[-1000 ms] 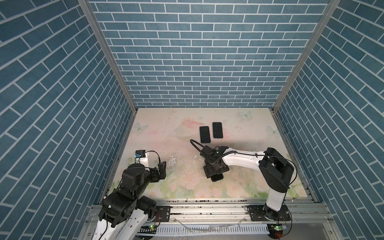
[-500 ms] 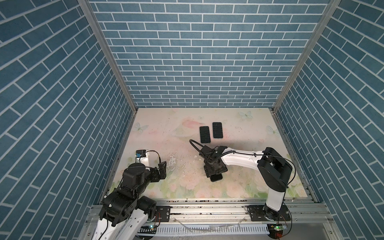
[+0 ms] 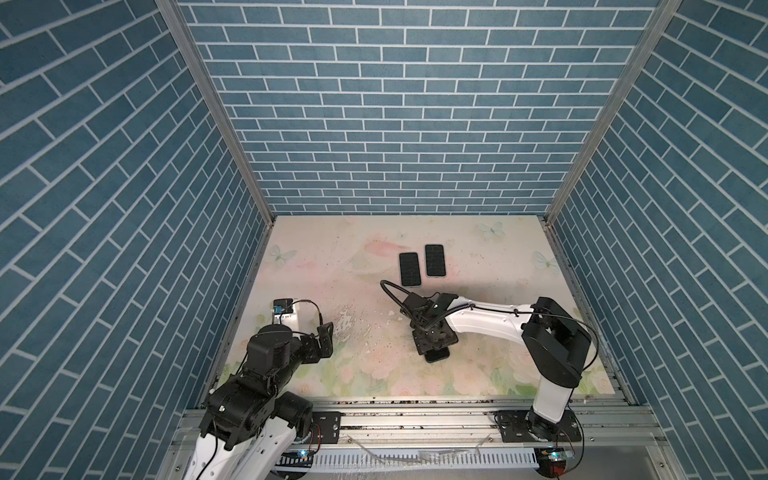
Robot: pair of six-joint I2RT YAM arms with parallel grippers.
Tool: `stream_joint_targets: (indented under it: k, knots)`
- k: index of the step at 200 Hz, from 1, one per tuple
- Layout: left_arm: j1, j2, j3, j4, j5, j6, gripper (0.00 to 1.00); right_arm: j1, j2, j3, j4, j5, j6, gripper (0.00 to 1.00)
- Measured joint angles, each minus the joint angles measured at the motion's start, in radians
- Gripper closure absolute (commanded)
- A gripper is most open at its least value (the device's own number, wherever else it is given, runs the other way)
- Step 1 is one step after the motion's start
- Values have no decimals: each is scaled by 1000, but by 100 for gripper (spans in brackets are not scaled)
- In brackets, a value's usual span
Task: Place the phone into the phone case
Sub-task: 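Carry the cased phone beside the two dark phones and set it down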
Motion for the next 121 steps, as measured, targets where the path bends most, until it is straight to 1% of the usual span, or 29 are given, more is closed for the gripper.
stream_joint_targets:
  k: [18,37,77,97,121]
  knots:
    - [0,4,0,0,0,0,0,-33,-42,-11,-3,10,-3,32]
    - [0,4,0,0,0,0,0,-94,-80,-21,-6,19,-23,32]
    - [0,4,0,0,0,0,0,-267,-106,-14,-35,35,-109,33]
    - [-1,4,0,0,0,0,0,-357,-95,37,-63,42,-164,33]
    - [-1,4,0,0,0,0,0,-453,-40,142,-62,42,-217,33]
